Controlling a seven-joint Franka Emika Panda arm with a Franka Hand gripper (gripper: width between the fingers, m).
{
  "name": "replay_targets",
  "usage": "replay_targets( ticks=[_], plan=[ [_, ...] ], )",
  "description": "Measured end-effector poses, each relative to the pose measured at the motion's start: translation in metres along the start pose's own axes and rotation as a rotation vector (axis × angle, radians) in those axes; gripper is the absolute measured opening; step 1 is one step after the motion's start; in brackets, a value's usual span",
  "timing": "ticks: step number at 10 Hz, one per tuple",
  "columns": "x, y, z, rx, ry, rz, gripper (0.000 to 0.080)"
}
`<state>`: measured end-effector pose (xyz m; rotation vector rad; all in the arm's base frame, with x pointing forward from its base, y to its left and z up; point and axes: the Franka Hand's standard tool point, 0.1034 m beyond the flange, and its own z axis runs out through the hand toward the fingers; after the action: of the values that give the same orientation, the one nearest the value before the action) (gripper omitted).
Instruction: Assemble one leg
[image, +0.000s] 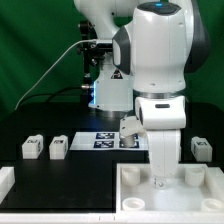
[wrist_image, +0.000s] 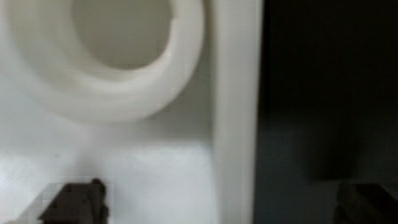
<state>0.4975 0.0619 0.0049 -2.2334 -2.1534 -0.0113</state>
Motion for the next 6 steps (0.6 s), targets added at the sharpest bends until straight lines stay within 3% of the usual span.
replay_targets(
  ticks=[2, 3, 6],
  plan=[
    [0.0, 0.001, -0.001, -0.002, 0.0, 0.053, 0.0649],
    [0.002, 0.003, -0.014, -0.012, -0.004, 0.105, 0.0649],
    [0.037, -0.012, -0.043, -0.054, 0.015, 0.537, 0.0649]
  ],
)
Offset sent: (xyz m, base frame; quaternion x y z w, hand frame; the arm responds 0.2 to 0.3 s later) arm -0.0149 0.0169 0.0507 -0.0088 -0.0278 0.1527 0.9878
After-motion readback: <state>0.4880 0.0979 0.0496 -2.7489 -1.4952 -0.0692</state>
